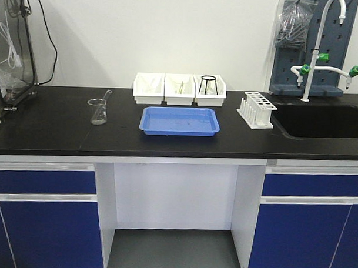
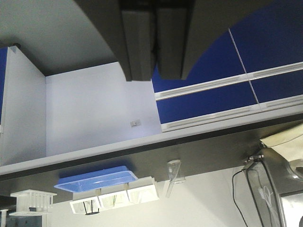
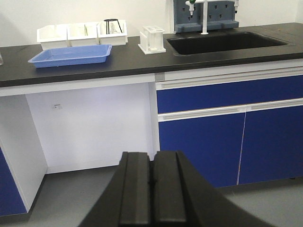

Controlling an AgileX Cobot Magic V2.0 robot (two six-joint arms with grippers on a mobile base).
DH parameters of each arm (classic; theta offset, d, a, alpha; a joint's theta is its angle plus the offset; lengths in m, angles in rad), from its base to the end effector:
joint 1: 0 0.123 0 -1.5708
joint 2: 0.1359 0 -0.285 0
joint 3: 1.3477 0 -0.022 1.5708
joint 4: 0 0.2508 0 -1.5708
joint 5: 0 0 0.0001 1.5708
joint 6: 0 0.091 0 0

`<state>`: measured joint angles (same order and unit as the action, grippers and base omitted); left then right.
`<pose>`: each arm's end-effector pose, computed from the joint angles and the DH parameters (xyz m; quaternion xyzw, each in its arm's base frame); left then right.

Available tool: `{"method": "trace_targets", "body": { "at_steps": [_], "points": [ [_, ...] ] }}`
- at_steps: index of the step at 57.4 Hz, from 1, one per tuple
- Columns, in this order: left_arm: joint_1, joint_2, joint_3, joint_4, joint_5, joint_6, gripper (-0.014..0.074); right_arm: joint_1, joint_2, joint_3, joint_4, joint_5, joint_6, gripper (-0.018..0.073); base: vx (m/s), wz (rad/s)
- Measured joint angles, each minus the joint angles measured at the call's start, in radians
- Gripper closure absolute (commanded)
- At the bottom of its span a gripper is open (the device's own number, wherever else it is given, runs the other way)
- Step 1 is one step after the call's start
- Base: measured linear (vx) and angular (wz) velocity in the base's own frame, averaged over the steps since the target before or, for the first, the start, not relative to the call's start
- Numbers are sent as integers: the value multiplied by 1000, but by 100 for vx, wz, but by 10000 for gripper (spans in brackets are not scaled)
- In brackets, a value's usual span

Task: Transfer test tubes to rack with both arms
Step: 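Drive the base up to the bench facing the white bins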

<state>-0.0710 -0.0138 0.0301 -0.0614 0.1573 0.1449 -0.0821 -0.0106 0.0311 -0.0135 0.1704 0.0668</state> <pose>0.0562 -0.0049 0.1895 0.0604 0.7344 0.0009 0.6760 0.0563 -0.0048 0.1878 0.0511 0.7410 -0.0104 0.6694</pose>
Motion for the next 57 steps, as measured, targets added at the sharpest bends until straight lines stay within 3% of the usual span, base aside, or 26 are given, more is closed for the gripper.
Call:
{"method": "trace_targets", "body": {
  "at_steps": [57],
  "points": [
    [0, 0, 0, 0, 0, 0, 617, 0, 0, 0, 0, 0, 0, 566, 2, -1]
  ]
}}
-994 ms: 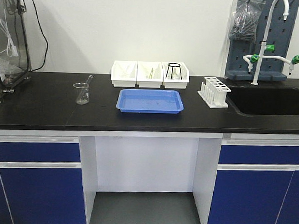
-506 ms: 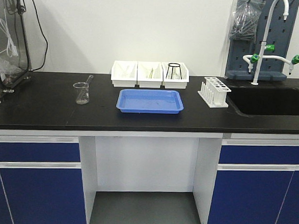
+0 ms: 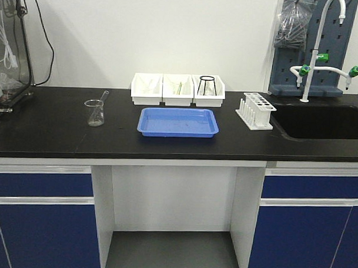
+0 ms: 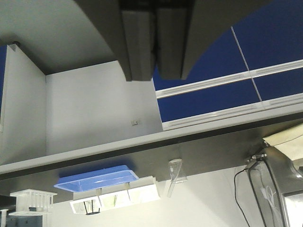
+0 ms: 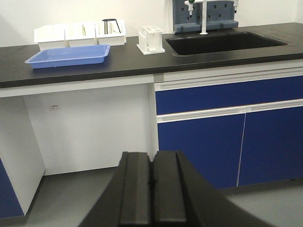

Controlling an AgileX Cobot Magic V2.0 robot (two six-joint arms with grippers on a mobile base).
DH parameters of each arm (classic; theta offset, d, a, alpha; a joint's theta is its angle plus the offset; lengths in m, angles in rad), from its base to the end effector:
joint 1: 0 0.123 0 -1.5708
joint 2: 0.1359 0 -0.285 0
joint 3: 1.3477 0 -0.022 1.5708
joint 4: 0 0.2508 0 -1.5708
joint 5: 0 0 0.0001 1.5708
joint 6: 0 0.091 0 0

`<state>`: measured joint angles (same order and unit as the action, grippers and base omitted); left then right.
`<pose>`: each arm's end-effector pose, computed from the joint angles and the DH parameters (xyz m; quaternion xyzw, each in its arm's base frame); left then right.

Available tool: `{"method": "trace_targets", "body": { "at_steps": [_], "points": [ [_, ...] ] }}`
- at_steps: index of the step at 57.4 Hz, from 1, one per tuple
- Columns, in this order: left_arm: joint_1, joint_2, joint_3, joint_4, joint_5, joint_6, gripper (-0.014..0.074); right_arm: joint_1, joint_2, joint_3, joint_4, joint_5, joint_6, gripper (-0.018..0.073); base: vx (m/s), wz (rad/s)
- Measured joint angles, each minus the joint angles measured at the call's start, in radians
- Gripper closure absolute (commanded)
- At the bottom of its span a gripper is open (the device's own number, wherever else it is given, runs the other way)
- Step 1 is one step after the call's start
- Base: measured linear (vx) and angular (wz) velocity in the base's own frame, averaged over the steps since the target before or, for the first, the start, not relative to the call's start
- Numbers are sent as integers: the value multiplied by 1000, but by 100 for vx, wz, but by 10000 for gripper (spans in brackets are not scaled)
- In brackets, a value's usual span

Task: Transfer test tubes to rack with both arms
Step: 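Drive the base up to the bench facing the white bins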

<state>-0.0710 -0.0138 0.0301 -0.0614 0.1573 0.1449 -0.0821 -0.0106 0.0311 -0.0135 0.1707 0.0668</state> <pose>0.0562 -0.0049 0.1895 0.0604 0.7344 0.0009 0.6760 0.0563 -0.0048 0.1877 0.0511 0.7411 -0.0104 0.6693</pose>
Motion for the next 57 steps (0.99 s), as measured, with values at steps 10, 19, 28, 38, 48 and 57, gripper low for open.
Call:
{"method": "trace_targets", "body": {
  "at_steps": [10, 19, 28, 38, 48, 57],
  "points": [
    [0, 0, 0, 0, 0, 0, 617, 0, 0, 0, 0, 0, 0, 566, 13, -4],
    [0, 0, 0, 0, 0, 0, 617, 0, 0, 0, 0, 0, 0, 566, 19, -6],
    [0, 0, 0, 0, 0, 0, 617, 0, 0, 0, 0, 0, 0, 566, 23, 0],
    [0, 0, 0, 0, 0, 0, 617, 0, 0, 0, 0, 0, 0, 566, 29, 13],
    [0, 0, 0, 0, 0, 0, 617, 0, 0, 0, 0, 0, 0, 566, 37, 10],
    [0, 0, 0, 0, 0, 0, 617, 0, 0, 0, 0, 0, 0, 566, 43, 6]
  ]
}}
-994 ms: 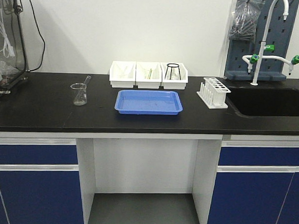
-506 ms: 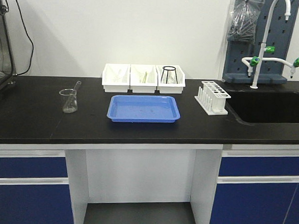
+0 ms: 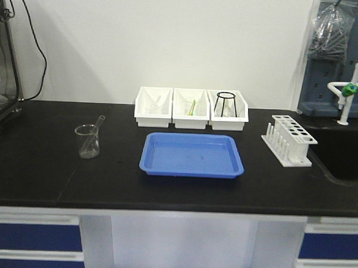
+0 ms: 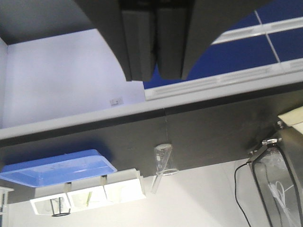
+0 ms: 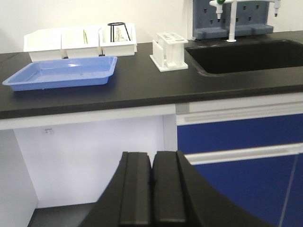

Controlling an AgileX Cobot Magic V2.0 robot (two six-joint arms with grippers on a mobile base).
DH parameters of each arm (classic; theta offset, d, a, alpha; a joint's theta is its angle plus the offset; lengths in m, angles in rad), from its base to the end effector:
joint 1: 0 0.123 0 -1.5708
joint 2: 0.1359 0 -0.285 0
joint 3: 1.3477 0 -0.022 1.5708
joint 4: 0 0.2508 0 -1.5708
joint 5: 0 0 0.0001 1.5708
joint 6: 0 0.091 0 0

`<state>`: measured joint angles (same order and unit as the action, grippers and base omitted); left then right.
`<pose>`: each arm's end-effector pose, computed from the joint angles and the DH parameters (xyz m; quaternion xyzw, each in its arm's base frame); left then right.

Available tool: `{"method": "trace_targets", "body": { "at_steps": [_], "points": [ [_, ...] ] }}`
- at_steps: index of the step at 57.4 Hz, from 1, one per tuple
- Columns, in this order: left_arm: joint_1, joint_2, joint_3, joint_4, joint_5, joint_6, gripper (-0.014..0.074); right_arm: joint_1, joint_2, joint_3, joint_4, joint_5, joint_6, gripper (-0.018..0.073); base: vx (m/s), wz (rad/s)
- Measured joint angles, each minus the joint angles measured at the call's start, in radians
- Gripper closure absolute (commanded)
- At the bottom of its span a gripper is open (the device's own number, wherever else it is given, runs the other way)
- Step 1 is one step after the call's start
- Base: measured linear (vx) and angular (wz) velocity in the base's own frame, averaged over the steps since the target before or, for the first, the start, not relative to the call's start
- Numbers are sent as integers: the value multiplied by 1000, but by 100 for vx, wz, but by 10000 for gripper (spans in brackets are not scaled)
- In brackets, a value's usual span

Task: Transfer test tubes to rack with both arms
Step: 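Drive the base up to the bench facing the white bins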

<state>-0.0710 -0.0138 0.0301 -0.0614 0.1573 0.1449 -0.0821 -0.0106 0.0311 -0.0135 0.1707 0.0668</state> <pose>0.0562 -0.0049 0.1895 0.0604 0.7344 0.0009 0.6760 0.0563 -0.0048 0.1877 0.0511 0.7411 -0.0104 0.6693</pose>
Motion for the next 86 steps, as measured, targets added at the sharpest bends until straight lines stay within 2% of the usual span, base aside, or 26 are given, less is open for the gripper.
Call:
{"method": "trace_targets", "body": {
  "at_steps": [44, 86],
  "points": [
    [0, 0, 0, 0, 0, 0, 617, 0, 0, 0, 0, 0, 0, 566, 41, 1],
    [0, 0, 0, 0, 0, 0, 617, 0, 0, 0, 0, 0, 0, 566, 28, 0]
  ]
}}
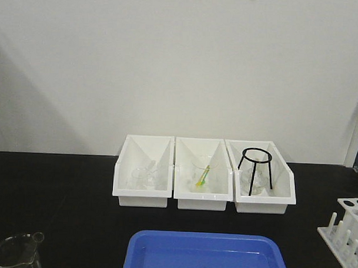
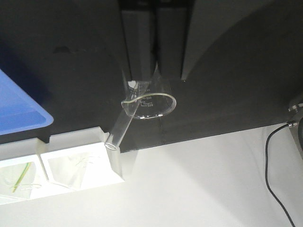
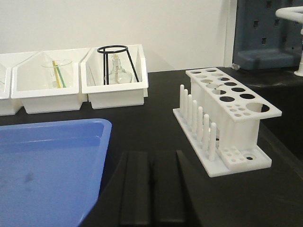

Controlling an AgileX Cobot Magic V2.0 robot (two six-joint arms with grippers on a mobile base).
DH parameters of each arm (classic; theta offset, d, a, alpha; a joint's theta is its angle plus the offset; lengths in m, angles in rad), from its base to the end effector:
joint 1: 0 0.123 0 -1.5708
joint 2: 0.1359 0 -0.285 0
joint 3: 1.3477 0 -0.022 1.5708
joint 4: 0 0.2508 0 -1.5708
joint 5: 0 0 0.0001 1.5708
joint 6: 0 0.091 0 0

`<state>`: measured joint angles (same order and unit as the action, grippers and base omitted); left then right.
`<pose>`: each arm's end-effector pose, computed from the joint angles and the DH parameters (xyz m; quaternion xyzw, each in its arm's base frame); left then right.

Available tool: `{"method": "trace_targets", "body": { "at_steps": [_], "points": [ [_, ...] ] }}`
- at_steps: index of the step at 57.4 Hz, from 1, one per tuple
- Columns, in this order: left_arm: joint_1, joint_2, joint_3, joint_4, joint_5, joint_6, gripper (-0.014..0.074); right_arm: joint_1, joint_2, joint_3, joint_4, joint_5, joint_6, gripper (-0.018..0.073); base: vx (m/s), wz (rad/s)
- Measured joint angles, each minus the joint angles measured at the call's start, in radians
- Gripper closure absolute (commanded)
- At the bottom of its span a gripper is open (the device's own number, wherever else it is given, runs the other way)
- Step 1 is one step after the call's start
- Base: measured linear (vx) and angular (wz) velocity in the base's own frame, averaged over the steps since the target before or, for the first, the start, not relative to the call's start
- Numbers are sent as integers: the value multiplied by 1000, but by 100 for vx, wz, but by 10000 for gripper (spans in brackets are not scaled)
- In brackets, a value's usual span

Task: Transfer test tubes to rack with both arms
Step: 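Drive the base up to the bench facing the white bins, then move the left gripper down around the clear test tube in the beaker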

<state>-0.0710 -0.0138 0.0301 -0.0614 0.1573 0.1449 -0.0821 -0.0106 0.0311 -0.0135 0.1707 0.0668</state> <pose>0.0562 -0.0049 0.1895 0.0604 0.7344 0.0009 0.6760 0.0563 -0.0048 0.1877 0.0511 0.7411 -0.0104 0.6693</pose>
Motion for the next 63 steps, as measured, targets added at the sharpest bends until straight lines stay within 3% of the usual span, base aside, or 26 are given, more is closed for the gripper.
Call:
{"method": "trace_targets", "body": {
  "at_steps": [63],
  "points": [
    [0, 0, 0, 0, -25, 0, 617, 0, 0, 0, 0, -2, 0, 566, 2, -1]
  ]
}}
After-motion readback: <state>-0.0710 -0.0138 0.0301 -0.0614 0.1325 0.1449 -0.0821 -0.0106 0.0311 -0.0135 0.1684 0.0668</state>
